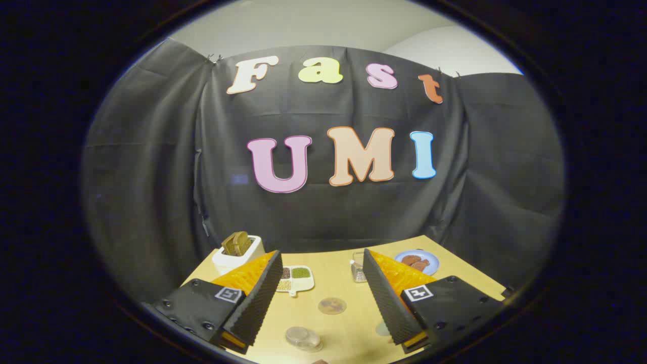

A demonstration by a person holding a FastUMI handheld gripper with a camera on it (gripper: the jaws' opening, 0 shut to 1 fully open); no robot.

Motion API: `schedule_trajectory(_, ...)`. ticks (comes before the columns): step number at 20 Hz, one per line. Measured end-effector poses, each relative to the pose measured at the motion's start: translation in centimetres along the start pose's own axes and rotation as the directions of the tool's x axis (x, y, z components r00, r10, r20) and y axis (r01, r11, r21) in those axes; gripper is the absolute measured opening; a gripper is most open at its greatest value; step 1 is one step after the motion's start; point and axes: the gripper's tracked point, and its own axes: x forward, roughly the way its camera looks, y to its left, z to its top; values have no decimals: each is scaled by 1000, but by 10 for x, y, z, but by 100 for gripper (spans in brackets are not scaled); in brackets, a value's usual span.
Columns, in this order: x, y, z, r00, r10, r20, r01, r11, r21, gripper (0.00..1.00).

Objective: Take the bottle from table, then pour the juice into the cup, finally place the bottle on the coaster

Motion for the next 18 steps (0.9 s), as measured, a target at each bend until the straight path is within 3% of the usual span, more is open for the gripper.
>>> schedule_trajectory(5,-2,-3,9,999,-37,18,37,999,6,99)
schedule_trajectory(18,-38,-2,-3,1000,2,-8,-2,1000,-21,99)
